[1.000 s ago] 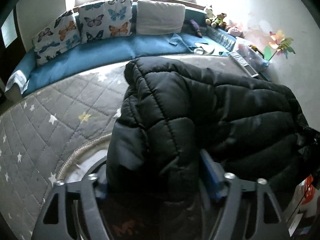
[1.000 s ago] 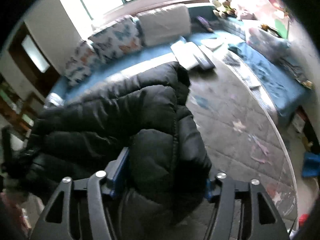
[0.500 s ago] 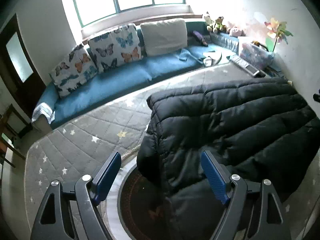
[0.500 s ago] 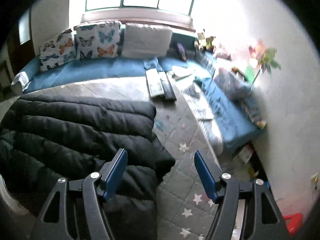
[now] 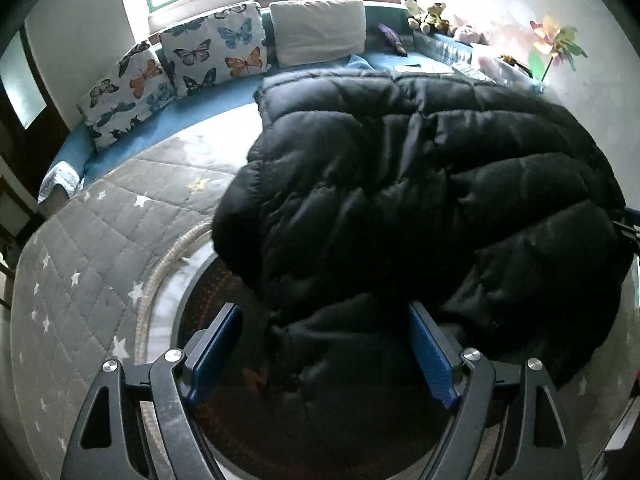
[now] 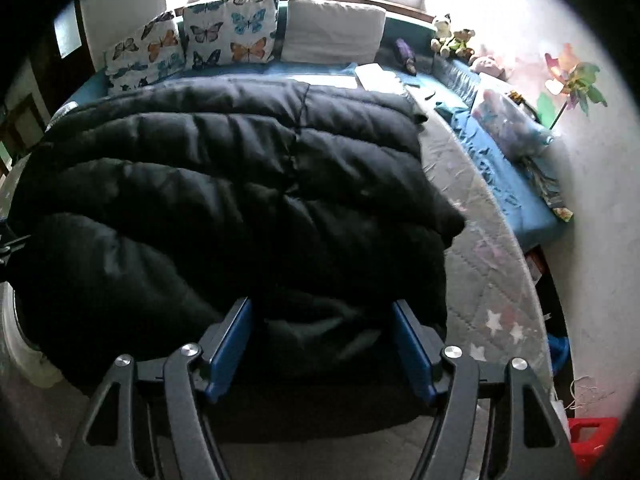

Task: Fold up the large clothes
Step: 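Press the folded jacket flat with both tools and open their fingers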

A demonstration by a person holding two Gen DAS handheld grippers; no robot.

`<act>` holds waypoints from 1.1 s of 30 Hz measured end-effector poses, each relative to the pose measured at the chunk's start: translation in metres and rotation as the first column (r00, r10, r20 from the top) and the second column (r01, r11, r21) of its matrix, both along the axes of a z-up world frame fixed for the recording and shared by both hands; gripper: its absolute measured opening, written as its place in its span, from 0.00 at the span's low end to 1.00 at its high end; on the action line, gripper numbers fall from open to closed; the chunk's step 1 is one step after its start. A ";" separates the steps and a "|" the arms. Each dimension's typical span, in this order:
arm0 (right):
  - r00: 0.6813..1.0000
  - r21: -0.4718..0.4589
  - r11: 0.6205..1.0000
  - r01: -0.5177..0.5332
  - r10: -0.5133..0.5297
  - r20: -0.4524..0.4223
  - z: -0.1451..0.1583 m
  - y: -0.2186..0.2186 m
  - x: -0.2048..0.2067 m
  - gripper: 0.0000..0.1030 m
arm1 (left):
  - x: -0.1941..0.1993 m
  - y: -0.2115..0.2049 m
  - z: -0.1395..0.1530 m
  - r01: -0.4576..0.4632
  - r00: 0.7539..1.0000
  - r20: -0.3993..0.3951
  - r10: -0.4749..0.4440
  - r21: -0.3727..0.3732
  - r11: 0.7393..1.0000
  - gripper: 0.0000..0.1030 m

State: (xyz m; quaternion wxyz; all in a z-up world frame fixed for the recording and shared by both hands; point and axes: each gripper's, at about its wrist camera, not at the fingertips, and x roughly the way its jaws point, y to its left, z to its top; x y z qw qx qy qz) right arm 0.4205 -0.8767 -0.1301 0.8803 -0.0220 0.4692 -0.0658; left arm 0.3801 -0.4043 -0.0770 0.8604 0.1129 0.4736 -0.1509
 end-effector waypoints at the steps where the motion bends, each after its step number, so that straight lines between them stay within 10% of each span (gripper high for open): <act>1: 1.000 -0.014 1.000 0.005 -0.005 0.013 0.004 0.002 -0.004 0.73 | -0.003 0.002 0.003 -0.005 1.000 0.007 0.005 0.002 1.000 0.85; 19: 0.983 -0.035 0.999 -0.039 0.044 0.181 0.032 0.048 -0.042 0.74 | -0.104 0.010 0.096 0.033 0.984 0.176 -0.017 -0.092 0.995 0.85; 33: 0.991 0.129 0.990 -0.060 0.044 0.123 -0.014 0.072 0.012 0.74 | -0.031 -0.039 0.047 0.060 0.994 0.089 -0.056 -0.041 0.997 0.86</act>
